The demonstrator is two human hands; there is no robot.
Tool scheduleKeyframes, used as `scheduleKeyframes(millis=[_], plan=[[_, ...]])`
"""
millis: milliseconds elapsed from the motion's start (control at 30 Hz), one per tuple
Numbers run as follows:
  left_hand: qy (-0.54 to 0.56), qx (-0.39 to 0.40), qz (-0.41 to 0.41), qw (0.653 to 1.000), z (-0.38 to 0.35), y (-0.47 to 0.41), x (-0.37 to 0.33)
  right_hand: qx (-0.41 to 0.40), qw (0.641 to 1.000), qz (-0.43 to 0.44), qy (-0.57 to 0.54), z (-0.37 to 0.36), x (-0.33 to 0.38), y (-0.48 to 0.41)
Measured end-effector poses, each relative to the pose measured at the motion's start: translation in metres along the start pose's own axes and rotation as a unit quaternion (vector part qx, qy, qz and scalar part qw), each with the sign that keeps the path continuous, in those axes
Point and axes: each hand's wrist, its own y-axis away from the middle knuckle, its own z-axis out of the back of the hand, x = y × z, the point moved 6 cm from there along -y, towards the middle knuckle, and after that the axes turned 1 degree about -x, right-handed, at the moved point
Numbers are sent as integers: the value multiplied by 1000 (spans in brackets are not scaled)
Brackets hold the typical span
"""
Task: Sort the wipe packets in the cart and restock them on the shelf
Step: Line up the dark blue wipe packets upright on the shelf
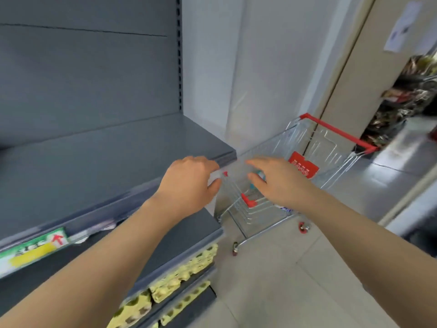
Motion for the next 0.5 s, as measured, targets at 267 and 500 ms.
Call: scheduleKeyframes(millis=[267, 500], plan=[[1, 67, -40, 997, -122, -124, -104, 30, 995, -83, 37, -20, -204, -23], [-9, 110, -56, 992, -232, -250, -139, 54, 990, -127, 32, -53, -341, -91]])
